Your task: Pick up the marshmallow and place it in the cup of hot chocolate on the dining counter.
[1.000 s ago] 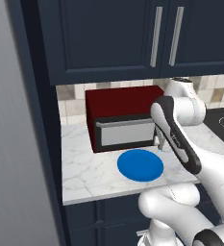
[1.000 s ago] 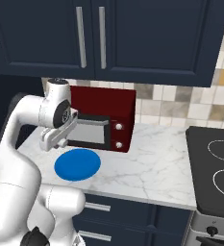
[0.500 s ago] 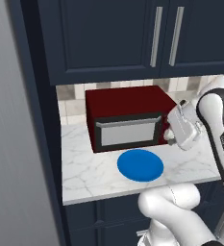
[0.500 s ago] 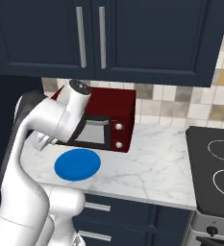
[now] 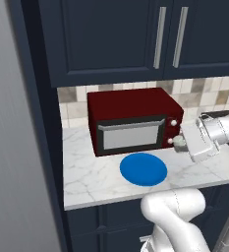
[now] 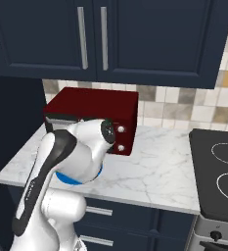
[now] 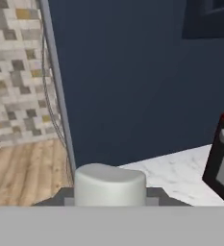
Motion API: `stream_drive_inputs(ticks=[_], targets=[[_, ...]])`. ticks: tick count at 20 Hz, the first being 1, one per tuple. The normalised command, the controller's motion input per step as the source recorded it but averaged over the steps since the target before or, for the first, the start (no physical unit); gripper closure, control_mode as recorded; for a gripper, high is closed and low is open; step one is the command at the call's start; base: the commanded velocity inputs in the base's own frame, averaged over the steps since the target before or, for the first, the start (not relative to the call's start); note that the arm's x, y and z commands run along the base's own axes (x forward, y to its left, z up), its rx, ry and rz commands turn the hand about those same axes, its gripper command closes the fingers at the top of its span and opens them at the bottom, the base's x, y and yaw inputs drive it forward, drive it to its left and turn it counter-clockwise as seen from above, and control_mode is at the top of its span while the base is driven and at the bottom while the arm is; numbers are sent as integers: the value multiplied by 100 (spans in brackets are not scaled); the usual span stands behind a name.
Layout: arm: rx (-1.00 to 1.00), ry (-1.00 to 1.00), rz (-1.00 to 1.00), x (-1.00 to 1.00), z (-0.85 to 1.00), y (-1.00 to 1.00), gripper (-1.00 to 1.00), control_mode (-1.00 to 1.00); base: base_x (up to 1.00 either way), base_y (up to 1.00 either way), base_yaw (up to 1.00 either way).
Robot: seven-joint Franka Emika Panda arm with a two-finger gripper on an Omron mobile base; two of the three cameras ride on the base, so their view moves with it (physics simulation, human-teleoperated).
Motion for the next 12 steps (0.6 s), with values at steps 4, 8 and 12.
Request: stream_drive_inputs(ticks=[4,8,12], targets=[[53,0,0,0,19,0,100,-100,0,0,0],[37,-2,0,0,5,0,100,-100,0,0,0],[0,0,19,6,2,3,100,-100,0,0,0]])
